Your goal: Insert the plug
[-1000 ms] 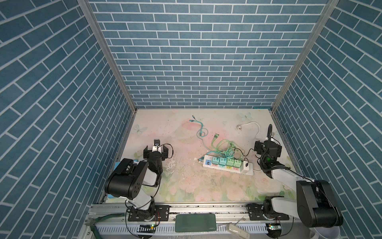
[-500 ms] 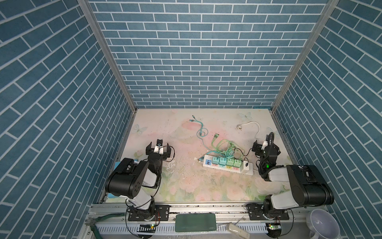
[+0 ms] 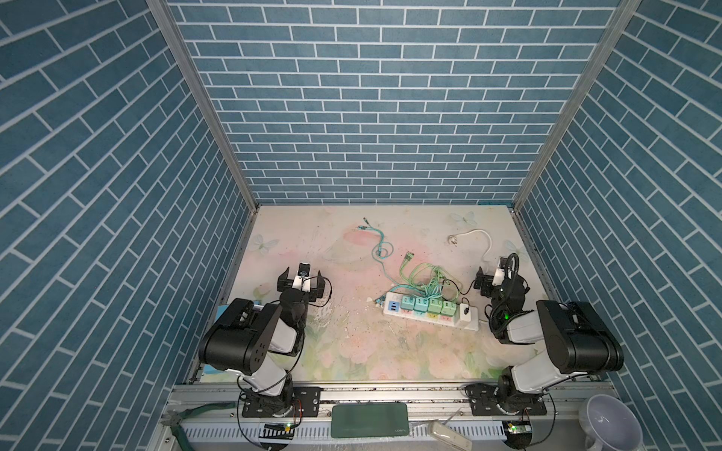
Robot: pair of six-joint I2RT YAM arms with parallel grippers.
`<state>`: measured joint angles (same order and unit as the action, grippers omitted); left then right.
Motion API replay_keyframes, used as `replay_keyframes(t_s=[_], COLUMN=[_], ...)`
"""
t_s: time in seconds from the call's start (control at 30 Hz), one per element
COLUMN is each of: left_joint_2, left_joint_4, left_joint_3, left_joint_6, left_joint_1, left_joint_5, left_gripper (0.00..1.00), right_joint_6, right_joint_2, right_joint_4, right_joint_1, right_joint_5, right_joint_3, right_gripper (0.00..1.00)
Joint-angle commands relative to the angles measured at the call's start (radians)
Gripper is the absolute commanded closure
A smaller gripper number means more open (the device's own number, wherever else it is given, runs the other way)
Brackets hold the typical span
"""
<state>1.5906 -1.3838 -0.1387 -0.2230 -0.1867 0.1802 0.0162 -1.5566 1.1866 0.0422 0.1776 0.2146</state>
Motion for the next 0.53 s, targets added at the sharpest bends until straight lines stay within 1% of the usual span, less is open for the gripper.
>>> replay_keyframes(t_s=[0.0, 0.23, 0.33, 0.43, 0.47, 0.5], left_joint_2=[-0.001, -0.001, -0.001, -0.001, -0.001, -0.001], left_joint_4=[-0.023, -0.023, -0.023, -0.023, -0.023, -0.023], left_joint_3=[0.010, 0.011, 0.009, 0.010, 0.011, 0.010], left_joint_6=[-0.013, -0.013, -0.014, -0.012, -0.012, -0.013], left_joint_1=[-0.002, -0.002, -0.003, -0.002, -0.002, -0.002], left_joint_5=[-0.013, -0.013, -0.012, -0.012, -0.012, -0.013], left_gripper=[0.00, 0.00, 0.00, 0.00, 0.00, 0.00], right_joint_6=[-0.038, -0.036, -0.040, -0.042, -0.043, -0.047], right_joint_2=[-0.013, -0.008, -0.001, 0.000, 0.004, -0.013], right_joint_4=[0.101, 0.076, 0.023, 0.016, 0.030, 0.082], right_joint_1=[0.006, 0.006, 0.012, 0.015, 0.015, 0.015], right_joint_5=[-0.017, -0.014, 0.000, 0.006, -0.002, -0.010], right_joint_3=[-0.022, -0.015, 0.009, 0.013, 0.001, -0.015], right_gripper=[0.01, 0.01, 0.01, 0.01, 0.01, 0.01])
